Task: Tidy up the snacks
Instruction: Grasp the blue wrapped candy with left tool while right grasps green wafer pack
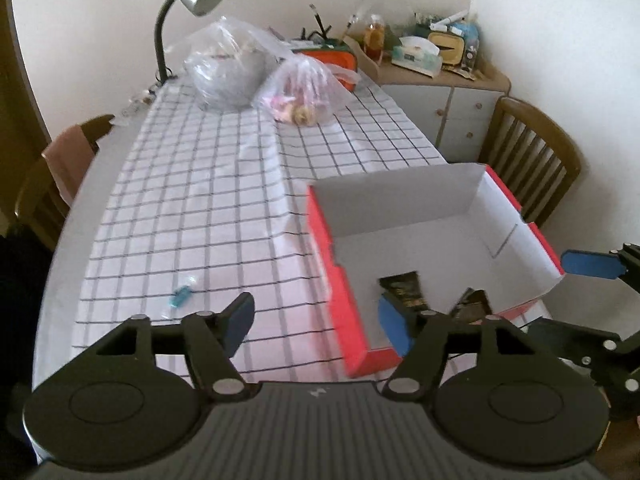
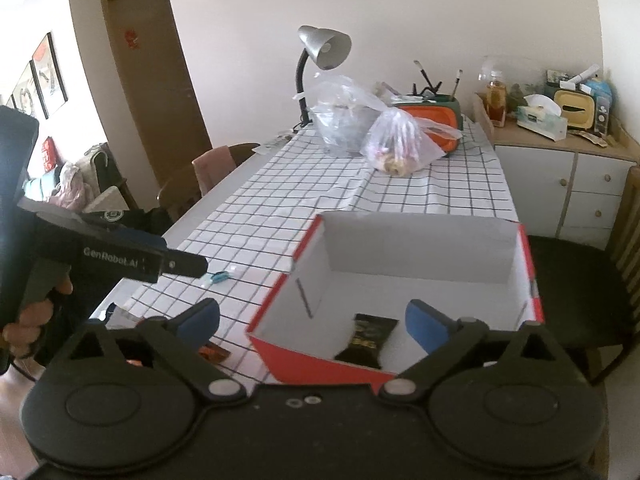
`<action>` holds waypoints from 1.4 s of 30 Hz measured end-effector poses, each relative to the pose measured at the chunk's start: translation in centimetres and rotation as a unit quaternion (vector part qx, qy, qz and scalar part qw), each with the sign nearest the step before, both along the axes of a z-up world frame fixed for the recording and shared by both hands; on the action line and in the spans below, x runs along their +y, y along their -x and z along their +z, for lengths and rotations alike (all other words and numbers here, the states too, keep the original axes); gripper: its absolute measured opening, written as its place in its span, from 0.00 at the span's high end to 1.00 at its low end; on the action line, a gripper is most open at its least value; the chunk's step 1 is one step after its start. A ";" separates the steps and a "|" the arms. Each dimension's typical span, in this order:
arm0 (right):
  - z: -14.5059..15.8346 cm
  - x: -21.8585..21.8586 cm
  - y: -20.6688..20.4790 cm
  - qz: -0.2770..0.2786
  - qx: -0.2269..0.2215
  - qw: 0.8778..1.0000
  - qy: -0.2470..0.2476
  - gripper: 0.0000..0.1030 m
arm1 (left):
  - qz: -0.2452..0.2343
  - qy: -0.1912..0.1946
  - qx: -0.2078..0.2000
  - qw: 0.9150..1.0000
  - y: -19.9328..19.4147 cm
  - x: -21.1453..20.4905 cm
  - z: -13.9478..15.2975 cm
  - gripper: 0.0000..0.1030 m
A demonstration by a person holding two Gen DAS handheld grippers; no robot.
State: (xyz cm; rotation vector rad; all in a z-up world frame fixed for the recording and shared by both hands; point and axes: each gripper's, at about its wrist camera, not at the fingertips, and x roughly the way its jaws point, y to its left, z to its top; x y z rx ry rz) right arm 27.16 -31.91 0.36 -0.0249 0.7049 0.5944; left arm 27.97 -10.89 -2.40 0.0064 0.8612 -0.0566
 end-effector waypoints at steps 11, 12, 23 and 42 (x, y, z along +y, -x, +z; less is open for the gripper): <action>-3.0 6.4 3.0 -0.028 0.049 0.998 0.038 0.01 | -0.039 -0.005 0.028 0.999 -1.1 8.4 -1.7 0.27; -3.6 7.1 3.2 -0.032 0.059 0.997 0.041 0.01 | -0.043 -0.007 0.033 0.998 -1.4 9.1 -2.1 0.27; -9.1 16.9 6.1 -0.014 0.155 0.983 0.095 0.06 | -0.095 -0.045 0.080 0.991 -6.0 15.5 -6.1 0.27; -13.0 19.7 6.0 -0.055 0.224 0.966 0.122 0.34 | -0.158 -0.068 0.176 0.969 -15.4 14.6 -15.7 0.31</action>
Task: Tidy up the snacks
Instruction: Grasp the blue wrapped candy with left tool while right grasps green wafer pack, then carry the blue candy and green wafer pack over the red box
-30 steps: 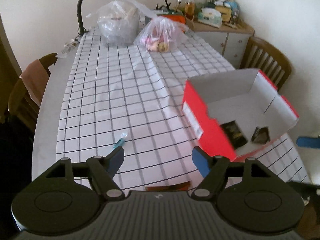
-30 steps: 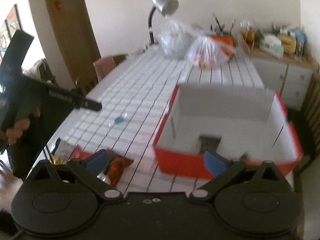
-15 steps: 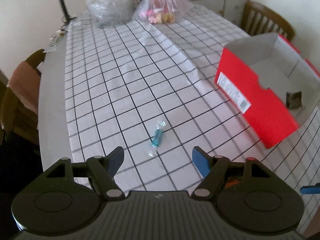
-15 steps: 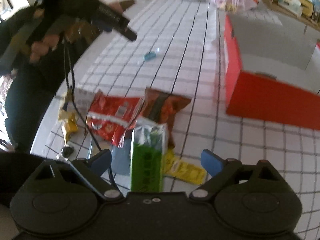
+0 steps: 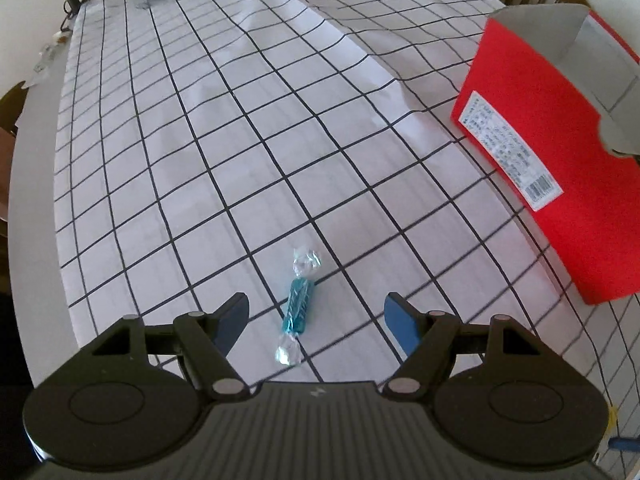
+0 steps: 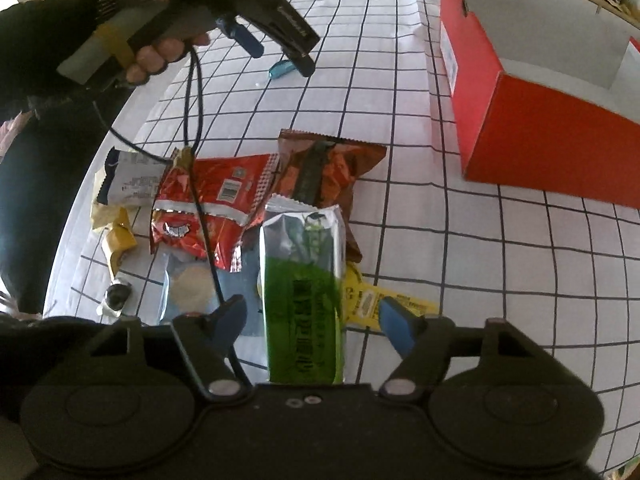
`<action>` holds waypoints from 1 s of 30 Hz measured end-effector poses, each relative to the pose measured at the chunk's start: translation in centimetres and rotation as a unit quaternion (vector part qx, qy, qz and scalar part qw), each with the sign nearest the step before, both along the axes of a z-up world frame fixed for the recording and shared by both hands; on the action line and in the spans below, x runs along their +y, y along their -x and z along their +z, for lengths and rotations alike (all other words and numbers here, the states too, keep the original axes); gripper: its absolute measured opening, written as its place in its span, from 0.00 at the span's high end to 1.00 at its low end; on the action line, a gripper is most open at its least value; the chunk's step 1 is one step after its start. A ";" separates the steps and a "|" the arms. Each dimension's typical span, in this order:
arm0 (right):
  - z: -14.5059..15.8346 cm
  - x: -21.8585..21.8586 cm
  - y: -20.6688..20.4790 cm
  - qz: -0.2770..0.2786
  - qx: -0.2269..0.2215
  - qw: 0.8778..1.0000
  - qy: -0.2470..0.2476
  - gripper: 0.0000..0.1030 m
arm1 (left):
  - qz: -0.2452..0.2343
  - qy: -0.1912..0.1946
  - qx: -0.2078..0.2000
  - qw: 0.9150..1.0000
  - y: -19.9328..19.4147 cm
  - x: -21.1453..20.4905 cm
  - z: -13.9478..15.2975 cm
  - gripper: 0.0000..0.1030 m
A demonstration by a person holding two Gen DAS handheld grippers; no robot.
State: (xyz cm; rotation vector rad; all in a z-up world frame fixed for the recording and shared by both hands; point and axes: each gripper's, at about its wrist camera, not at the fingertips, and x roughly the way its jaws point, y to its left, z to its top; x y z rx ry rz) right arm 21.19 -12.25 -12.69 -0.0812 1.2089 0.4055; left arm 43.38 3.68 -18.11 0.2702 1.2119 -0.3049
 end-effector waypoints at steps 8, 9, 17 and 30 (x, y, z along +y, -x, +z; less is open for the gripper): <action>-0.3 0.6 -0.2 0.008 0.005 1.000 -0.002 0.46 | 0.007 0.006 0.017 1.000 -0.7 0.8 -0.7 0.57; -0.3 0.7 -0.3 0.008 0.007 1.000 -0.001 0.48 | 0.008 0.007 0.019 1.000 -0.7 0.9 -0.8 0.60; -0.5 0.9 -0.3 0.003 0.001 1.000 0.002 0.56 | 0.026 0.022 0.014 0.999 -0.8 1.0 -0.7 0.80; 1.0 0.0 0.1 -0.016 -0.022 1.000 -0.003 0.59 | 0.058 0.051 -0.010 0.997 0.4 1.7 1.1 0.88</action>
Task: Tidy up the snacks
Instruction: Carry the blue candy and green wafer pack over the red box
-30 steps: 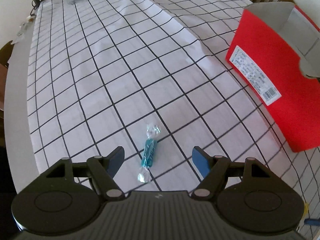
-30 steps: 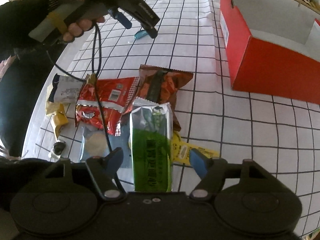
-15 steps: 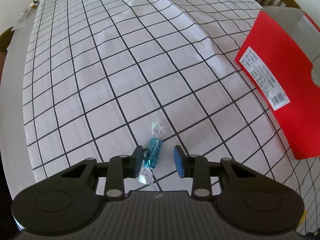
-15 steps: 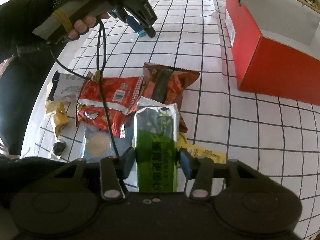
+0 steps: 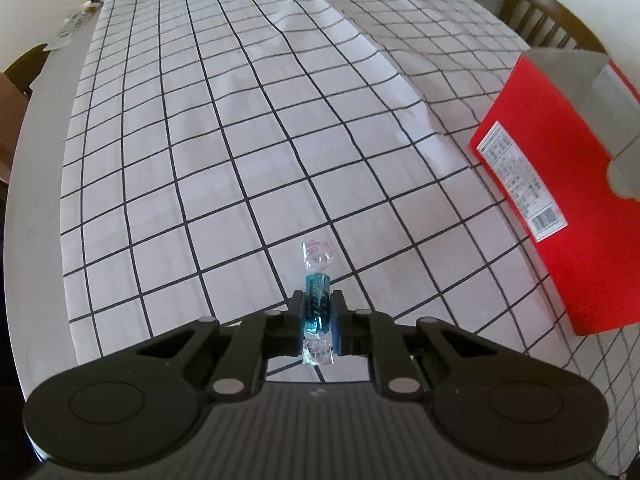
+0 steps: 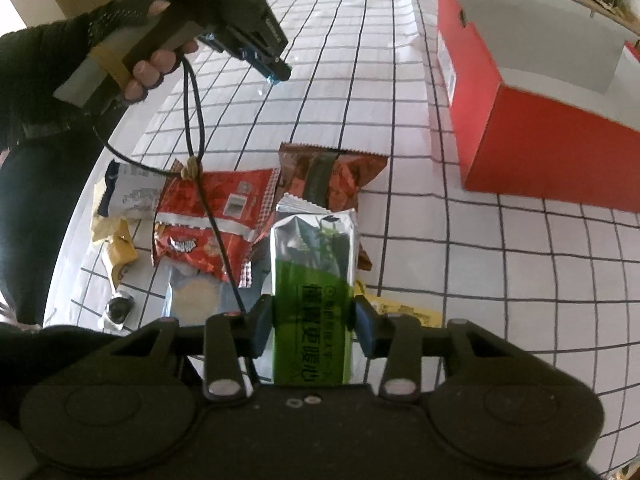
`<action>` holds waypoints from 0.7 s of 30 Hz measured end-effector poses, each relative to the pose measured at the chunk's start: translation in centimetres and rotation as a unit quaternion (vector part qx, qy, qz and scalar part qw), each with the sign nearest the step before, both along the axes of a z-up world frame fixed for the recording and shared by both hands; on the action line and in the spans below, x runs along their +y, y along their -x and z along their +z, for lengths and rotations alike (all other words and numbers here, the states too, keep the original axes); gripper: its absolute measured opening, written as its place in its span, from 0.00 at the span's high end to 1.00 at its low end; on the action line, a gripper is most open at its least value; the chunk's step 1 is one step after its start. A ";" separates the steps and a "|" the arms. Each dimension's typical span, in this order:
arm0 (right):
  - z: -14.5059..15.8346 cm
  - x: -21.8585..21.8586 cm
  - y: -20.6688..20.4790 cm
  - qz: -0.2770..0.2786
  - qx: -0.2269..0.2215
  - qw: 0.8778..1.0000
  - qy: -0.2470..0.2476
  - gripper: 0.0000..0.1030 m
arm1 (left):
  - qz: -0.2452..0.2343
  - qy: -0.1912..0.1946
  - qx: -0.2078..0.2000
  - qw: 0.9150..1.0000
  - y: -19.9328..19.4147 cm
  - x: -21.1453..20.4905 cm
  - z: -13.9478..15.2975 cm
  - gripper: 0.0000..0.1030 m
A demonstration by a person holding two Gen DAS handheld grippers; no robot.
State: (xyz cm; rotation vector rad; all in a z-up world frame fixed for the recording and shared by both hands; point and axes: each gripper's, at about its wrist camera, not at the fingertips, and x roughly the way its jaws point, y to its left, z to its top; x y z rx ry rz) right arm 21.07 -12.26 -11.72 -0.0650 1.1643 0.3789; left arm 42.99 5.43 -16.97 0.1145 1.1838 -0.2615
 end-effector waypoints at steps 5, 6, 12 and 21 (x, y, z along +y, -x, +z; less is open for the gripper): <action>1.7 -1.2 0.1 -0.017 -0.025 1.000 -0.001 0.59 | 0.008 0.024 -0.010 1.000 0.9 0.2 1.9 0.88; 2.1 -1.5 0.1 -0.022 -0.031 0.999 -0.001 0.59 | 0.009 0.029 -0.014 0.999 1.2 0.3 2.4 0.88; 5.0 -3.7 -0.4 -0.047 -0.068 0.997 -0.006 0.59 | 0.008 0.056 -0.042 0.998 2.9 0.5 6.2 0.88; 9.4 -6.8 -2.5 -0.078 -0.123 0.989 -0.011 0.59 | 0.001 0.084 -0.084 0.993 5.4 -0.9 11.9 0.88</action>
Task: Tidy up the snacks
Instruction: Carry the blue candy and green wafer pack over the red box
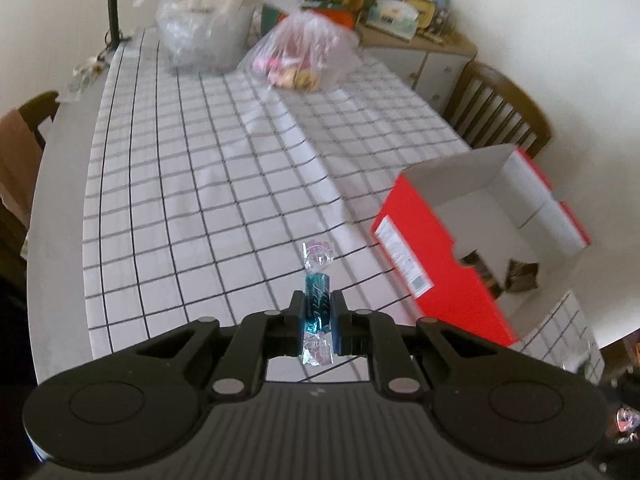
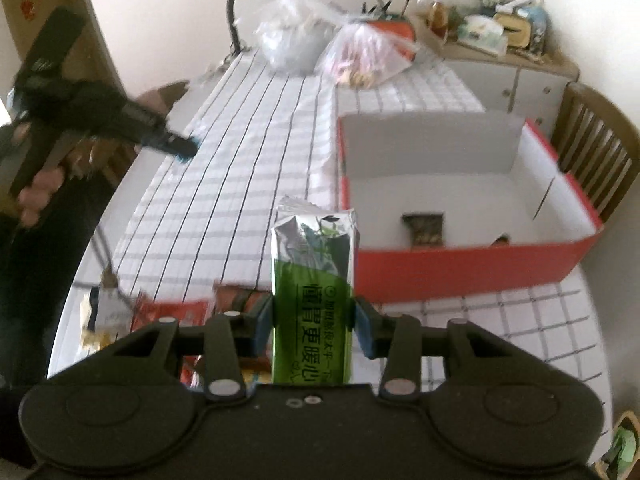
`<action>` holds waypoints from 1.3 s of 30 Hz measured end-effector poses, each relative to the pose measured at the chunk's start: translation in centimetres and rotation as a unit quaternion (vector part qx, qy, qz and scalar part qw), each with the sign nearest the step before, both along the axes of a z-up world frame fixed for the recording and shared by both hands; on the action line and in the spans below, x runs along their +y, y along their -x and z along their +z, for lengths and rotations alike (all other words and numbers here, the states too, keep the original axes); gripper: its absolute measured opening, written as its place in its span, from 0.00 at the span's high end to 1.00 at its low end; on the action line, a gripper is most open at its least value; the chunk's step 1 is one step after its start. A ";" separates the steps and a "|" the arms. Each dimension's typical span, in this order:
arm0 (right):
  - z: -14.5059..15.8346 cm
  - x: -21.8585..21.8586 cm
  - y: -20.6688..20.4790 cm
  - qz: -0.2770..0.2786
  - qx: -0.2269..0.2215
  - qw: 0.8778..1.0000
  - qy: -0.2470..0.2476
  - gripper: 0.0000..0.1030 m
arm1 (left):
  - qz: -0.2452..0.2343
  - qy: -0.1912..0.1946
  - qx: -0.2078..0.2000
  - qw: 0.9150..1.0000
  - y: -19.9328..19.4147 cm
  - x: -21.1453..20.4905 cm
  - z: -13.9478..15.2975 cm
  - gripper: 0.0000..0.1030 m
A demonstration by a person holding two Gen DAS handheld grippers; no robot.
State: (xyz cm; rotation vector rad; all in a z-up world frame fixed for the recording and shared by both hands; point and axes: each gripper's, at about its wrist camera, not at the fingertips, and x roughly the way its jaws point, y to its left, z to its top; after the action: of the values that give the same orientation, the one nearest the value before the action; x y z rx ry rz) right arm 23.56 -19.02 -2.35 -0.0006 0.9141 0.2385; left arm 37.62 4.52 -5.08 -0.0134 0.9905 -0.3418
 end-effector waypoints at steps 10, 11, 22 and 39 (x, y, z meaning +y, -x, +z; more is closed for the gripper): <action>3.0 -4.9 -3.3 -0.020 -0.040 0.999 -0.015 0.59 | -0.014 0.022 -0.025 0.999 2.5 -3.7 4.5 0.88; 3.1 -5.3 -3.8 -0.021 -0.042 0.999 -0.015 0.59 | -0.015 0.023 -0.026 0.999 2.6 -4.3 4.7 0.88; 2.6 -12.5 -9.2 -0.024 -0.043 0.999 -0.015 0.59 | -0.005 0.015 -0.007 1.000 3.2 -12.8 4.0 0.88; -4.9 -17.8 -17.7 0.019 0.046 0.999 0.018 0.59 | 0.040 -0.041 0.057 0.997 -1.4 -23.7 -2.9 0.88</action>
State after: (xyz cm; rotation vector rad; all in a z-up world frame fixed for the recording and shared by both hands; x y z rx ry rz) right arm 41.28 -36.85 -7.27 -0.0409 1.0100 0.2587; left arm 39.02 -19.15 -7.93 0.0024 1.1125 -0.2281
